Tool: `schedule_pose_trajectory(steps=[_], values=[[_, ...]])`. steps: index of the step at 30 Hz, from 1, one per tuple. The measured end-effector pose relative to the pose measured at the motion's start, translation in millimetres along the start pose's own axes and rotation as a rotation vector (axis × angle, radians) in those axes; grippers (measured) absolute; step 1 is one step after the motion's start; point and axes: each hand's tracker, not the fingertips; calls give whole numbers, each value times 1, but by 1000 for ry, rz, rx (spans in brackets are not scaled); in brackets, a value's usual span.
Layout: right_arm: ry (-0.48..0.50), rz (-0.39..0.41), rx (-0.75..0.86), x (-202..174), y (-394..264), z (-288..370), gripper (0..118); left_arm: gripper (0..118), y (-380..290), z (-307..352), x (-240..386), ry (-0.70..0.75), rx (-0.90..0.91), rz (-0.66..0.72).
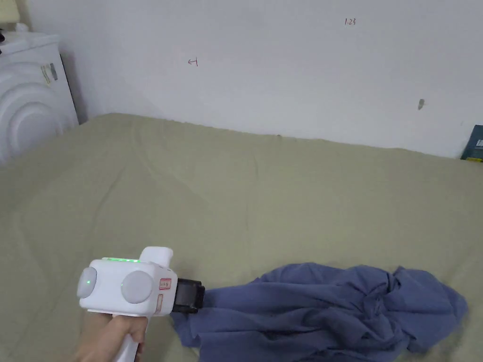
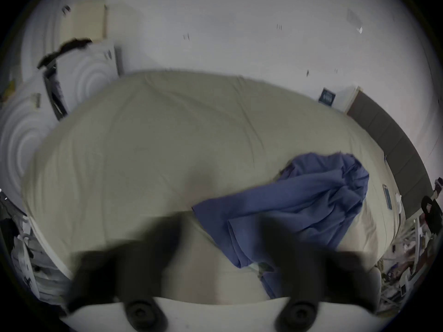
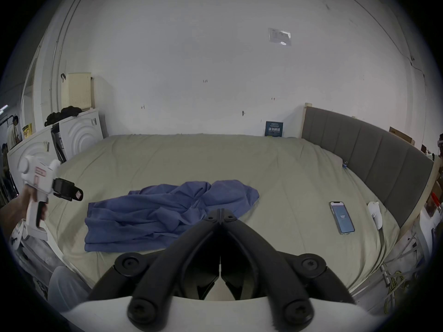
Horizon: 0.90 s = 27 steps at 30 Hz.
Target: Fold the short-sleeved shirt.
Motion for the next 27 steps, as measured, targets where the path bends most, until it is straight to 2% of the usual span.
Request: schedule_pose_trajectory(steps=[6, 8, 10, 11, 12, 13, 14, 15, 16, 17, 23, 27], values=[[-6, -3, -44, 3, -9, -16, 0, 111, 6, -66, 4, 83, -110, 22], [-3, -11, -60, 5, -13, -19, 0, 107, 5, -81, 7, 113, -144, 23], [2, -22, -67, 5, -14, -18, 0, 104, -3, -50, 17, 123, -141, 15], [4, -24, -68, 5, -15, -18, 0, 97, -3, -44, 21, 124, -146, 12], [4, -24, -69, 5, -17, -19, 0, 85, -2, -38, 25, 118, -143, 18], [8, -24, -72, 6, -18, -20, 0, 49, 6, -51, 12, 124, -132, 11], [11, -26, -76, 7, -19, -20, 0, 5, 7, -47, 14, 98, -122, -10], [13, -29, -80, 8, -20, -21, 0, 0, 8, -45, 14, 63, -110, -7], [17, -32, -84, 9, -20, -21, 0, 0, 9, -46, 20, 6, -90, 40], [20, -35, -83, 10, -21, -21, 0, 0, 1, -36, 27, 70, -124, 20], [4, -58, -98, 30, -16, -30, 0, 0, 1, -23, 28, 55, -76, 12], [-53, -83, -118, 50, -5, -60, 0, 0, -1, -8, 35, 44, -58, -1]])
